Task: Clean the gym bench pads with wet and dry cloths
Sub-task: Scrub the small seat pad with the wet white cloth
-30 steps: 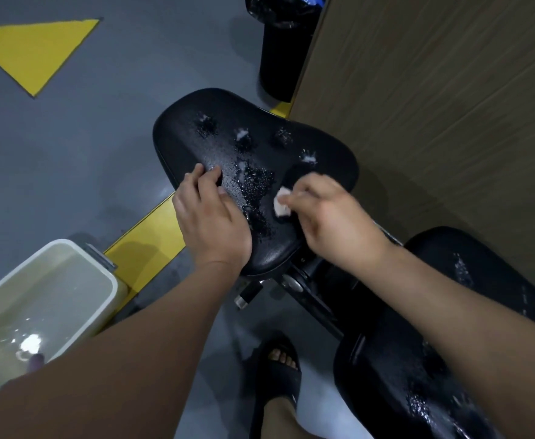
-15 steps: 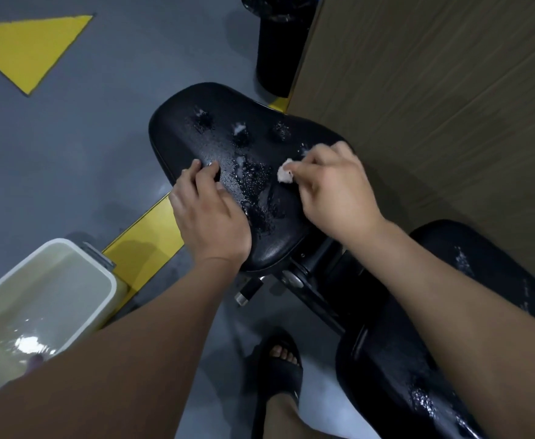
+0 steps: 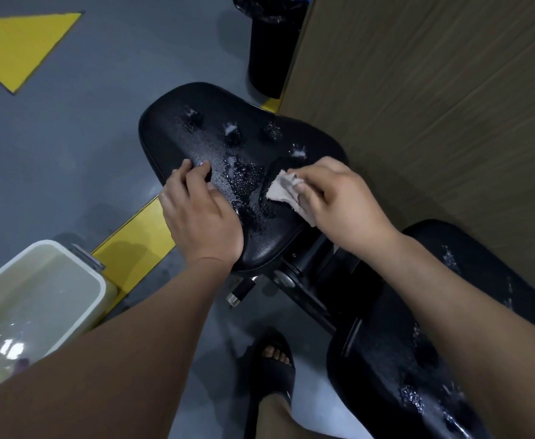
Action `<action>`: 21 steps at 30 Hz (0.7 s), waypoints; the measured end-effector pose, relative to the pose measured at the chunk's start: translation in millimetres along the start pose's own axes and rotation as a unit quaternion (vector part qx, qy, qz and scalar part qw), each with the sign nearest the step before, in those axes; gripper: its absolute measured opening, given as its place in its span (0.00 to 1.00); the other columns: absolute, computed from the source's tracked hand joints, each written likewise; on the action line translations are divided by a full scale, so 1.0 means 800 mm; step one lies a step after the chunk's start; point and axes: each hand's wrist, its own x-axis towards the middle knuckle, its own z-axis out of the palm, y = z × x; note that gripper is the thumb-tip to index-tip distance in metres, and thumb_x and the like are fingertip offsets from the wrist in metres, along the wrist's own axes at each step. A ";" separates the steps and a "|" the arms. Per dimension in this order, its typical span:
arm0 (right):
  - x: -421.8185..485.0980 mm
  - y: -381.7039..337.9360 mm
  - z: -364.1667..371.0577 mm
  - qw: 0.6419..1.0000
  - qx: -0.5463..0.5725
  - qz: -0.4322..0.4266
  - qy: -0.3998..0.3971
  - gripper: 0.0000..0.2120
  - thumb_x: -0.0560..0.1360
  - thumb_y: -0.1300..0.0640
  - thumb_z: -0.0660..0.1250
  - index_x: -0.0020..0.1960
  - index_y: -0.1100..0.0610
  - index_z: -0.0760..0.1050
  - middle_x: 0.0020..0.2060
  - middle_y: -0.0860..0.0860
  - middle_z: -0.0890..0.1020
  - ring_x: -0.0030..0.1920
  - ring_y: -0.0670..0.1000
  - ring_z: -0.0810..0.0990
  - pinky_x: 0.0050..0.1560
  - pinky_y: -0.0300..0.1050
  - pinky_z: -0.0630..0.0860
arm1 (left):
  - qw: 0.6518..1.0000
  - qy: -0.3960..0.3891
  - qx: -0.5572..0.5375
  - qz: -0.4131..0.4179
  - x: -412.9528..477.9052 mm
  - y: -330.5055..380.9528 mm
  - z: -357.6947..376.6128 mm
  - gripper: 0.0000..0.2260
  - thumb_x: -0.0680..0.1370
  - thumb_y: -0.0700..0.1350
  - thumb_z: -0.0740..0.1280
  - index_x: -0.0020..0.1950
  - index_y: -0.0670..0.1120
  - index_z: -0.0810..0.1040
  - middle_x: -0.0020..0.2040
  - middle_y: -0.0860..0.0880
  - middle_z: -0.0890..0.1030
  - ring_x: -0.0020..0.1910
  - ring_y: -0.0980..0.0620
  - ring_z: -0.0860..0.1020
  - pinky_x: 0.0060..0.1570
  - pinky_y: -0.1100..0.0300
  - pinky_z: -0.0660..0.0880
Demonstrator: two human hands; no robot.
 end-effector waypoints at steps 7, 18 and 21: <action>-0.012 -0.003 0.010 0.998 -0.046 -0.042 0.000 0.11 0.78 0.51 0.72 0.58 0.55 0.83 0.50 0.50 0.78 0.50 0.54 0.78 0.55 0.46 0.76 | 1.000 0.005 0.001 -0.002 0.000 0.000 0.001 0.17 0.81 0.44 0.56 0.66 0.45 0.77 0.71 0.44 0.72 0.69 0.41 0.69 0.69 0.47 0.67; 0.014 0.018 0.017 0.992 -0.110 -0.037 0.056 0.09 0.78 0.64 0.66 0.54 0.60 0.84 0.46 0.55 0.80 0.47 0.60 0.78 0.49 0.50 0.77 | 1.000 0.004 0.004 0.003 0.000 -0.002 0.003 0.16 0.81 0.43 0.57 0.66 0.45 0.77 0.71 0.44 0.72 0.68 0.41 0.70 0.69 0.46 0.68; 0.002 0.018 0.008 0.987 -0.112 -0.118 0.004 0.10 0.78 0.64 0.68 0.57 0.60 0.84 0.48 0.55 0.80 0.46 0.59 0.77 0.47 0.47 0.76 | 1.000 0.009 0.002 0.009 0.001 -0.004 0.004 0.16 0.81 0.43 0.57 0.65 0.44 0.77 0.70 0.43 0.73 0.68 0.40 0.70 0.68 0.45 0.68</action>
